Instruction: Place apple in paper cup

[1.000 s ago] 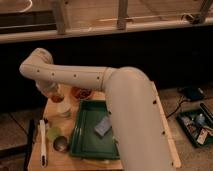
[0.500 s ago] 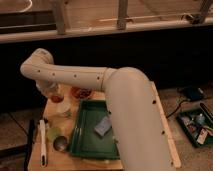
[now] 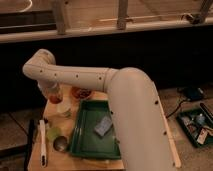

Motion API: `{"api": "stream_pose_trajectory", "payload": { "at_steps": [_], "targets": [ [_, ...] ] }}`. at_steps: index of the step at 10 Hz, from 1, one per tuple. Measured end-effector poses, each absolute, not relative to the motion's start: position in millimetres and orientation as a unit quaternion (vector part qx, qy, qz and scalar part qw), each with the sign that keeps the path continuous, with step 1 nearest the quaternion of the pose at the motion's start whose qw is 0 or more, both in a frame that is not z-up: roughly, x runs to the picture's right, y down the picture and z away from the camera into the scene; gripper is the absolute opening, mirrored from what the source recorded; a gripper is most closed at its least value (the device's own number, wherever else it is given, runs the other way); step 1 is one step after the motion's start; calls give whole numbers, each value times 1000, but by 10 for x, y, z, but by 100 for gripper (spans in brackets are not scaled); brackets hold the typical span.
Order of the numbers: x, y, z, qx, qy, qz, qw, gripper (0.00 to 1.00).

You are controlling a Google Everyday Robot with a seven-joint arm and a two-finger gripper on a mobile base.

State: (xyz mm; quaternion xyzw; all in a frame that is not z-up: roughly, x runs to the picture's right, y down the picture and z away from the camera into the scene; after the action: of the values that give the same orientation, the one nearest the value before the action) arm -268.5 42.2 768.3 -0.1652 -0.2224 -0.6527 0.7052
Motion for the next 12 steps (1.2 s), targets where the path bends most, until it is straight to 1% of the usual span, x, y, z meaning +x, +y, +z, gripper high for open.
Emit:
{"api": "stream_pose_trajectory", "payload": {
  "at_steps": [12],
  "targets": [
    [-2661,470,7736,-167,-235,-650,704,80]
  ]
}}
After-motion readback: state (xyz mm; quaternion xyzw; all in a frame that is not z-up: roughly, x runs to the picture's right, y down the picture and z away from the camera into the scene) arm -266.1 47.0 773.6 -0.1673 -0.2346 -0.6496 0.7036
